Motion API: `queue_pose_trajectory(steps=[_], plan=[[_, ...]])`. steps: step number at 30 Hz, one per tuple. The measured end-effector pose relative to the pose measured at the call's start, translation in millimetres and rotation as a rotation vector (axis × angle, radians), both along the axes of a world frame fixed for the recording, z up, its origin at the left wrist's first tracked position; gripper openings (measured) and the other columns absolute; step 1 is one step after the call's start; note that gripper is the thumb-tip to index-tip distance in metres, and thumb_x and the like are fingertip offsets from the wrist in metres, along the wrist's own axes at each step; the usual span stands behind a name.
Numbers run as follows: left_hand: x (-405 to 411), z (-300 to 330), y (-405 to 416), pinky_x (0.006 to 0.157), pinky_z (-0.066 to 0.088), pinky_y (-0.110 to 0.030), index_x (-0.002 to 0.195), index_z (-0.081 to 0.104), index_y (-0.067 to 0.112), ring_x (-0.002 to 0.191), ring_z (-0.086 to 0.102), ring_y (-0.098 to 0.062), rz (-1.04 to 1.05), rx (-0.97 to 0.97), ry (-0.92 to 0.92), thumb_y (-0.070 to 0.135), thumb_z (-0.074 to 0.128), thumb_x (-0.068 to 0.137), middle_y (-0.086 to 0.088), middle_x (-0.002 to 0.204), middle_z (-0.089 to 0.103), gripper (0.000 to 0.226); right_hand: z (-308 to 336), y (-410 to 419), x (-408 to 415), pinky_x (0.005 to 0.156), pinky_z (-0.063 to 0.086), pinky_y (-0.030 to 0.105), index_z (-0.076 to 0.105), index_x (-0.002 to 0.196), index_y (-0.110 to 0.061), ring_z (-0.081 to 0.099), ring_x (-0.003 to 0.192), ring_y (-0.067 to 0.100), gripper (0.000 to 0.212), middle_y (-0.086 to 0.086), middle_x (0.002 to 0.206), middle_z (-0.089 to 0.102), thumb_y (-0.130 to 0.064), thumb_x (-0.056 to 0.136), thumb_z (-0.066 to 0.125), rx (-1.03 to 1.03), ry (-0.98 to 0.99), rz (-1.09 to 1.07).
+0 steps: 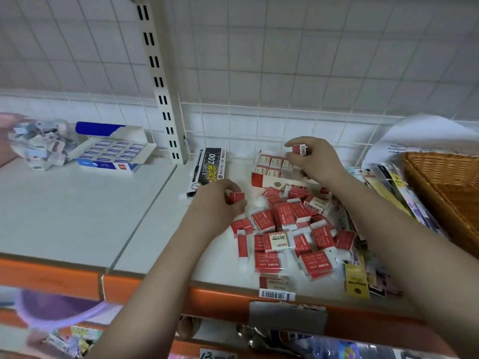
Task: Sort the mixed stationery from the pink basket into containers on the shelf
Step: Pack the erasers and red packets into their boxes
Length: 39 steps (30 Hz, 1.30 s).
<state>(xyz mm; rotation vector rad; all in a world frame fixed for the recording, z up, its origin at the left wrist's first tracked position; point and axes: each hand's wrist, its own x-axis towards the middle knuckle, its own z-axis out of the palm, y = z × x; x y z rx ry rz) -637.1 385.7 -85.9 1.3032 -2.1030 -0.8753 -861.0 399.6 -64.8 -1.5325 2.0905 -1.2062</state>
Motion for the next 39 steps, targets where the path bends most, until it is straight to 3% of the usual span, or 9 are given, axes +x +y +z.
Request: queue_pose_trajectory(steps=[5,7,10,12,21,25,29,33,39], plan=[[9.3,1.0,6.8,0.065,0.051,-0.025,0.1,0.064,0.02,0.059,0.056,-0.009,0.015,-0.007,0.086,0.024,0.068,0.085,0.008,0.076,0.059,0.016,9.7,-6.2,-2.8,0.075,0.058,0.029,0.048,0.107,-0.001,0.071,0.087,0.028,0.015,0.023,0.106,0.062,-0.009,0.095,0.053,0.261,-0.875,0.047],[11.6,1.1,8.2,0.063,0.052,-0.024,0.1,0.064,0.022,0.057,0.057,-0.008,0.022,0.006,0.106,0.024,0.068,0.085,0.009,0.076,0.058,0.016,7.4,-8.1,-10.0,0.079,0.058,0.032,0.051,0.096,0.002,0.071,0.083,0.026,0.015,0.022,0.097,0.065,-0.013,0.096,0.053,0.312,-0.728,0.04],[13.4,-0.2,8.5,0.057,0.047,-0.016,0.097,0.061,0.025,0.055,0.055,-0.004,0.031,0.013,0.129,0.023,0.067,0.085,0.013,0.074,0.056,0.013,7.5,-4.7,-12.7,0.056,0.048,0.025,0.06,0.09,-0.005,0.056,0.052,0.015,0.023,0.01,0.069,0.06,-0.028,0.091,0.061,0.396,-0.135,0.015],[13.8,-1.7,8.2,0.057,0.045,-0.015,0.096,0.061,0.025,0.057,0.054,-0.002,0.033,0.015,0.138,0.023,0.068,0.085,0.015,0.075,0.055,0.013,6.2,-6.7,-14.2,0.052,0.038,0.023,0.065,0.093,-0.002,0.044,0.048,0.014,0.03,0.007,0.062,0.054,-0.031,0.091,0.06,0.436,0.036,0.021],[13.6,-5.1,5.2,0.058,0.045,-0.015,0.1,0.063,0.024,0.058,0.055,-0.003,0.028,0.036,0.142,0.023,0.067,0.086,0.013,0.077,0.057,0.015,11.0,-22.3,-6.5,0.049,0.035,0.023,0.053,0.073,-0.009,0.044,0.052,0.014,0.025,0.003,0.065,0.052,-0.022,0.094,0.055,0.758,0.222,0.023],[11.8,-4.7,3.0,0.06,0.048,-0.017,0.1,0.062,0.026,0.061,0.056,-0.005,0.026,0.045,0.14,0.024,0.067,0.086,0.013,0.078,0.057,0.015,9.0,-31.5,-6.3,0.05,0.035,0.025,0.056,0.08,-0.006,0.041,0.051,0.015,0.014,0.005,0.061,0.048,-0.015,0.091,0.061,0.784,0.052,0.006],[10.9,-6.2,-0.1,0.06,0.047,-0.018,0.103,0.063,0.024,0.062,0.057,-0.007,0.033,0.049,0.141,0.023,0.066,0.086,0.012,0.078,0.057,0.017,1.6,-32.2,-5.5,0.049,0.035,0.022,0.056,0.075,-0.007,0.044,0.05,0.013,0.023,0.004,0.061,0.054,-0.022,0.084,0.071,0.715,0.092,-0.063],[9.9,-8.3,-4.4,0.057,0.041,-0.007,0.107,0.065,0.021,0.062,0.054,-0.001,0.043,0.014,0.134,0.022,0.067,0.086,0.013,0.074,0.055,0.021,-14.0,-23.7,-10.4,0.069,0.043,0.026,0.071,0.092,-0.002,0.059,0.075,0.017,0.032,0.009,0.089,0.07,-0.029,0.076,0.077,0.503,0.112,-0.086],[2.4,-5.7,-13.0,0.053,0.037,-0.006,0.104,0.068,0.023,0.061,0.05,-0.004,0.031,0.033,0.161,0.025,0.067,0.086,0.004,0.071,0.057,0.019,-24.1,-14.3,-8.6,0.081,0.051,0.03,0.077,0.085,-0.009,0.065,0.086,0.019,0.017,0.005,0.091,0.073,-0.021,0.074,0.079,0.275,0.105,-0.086]])
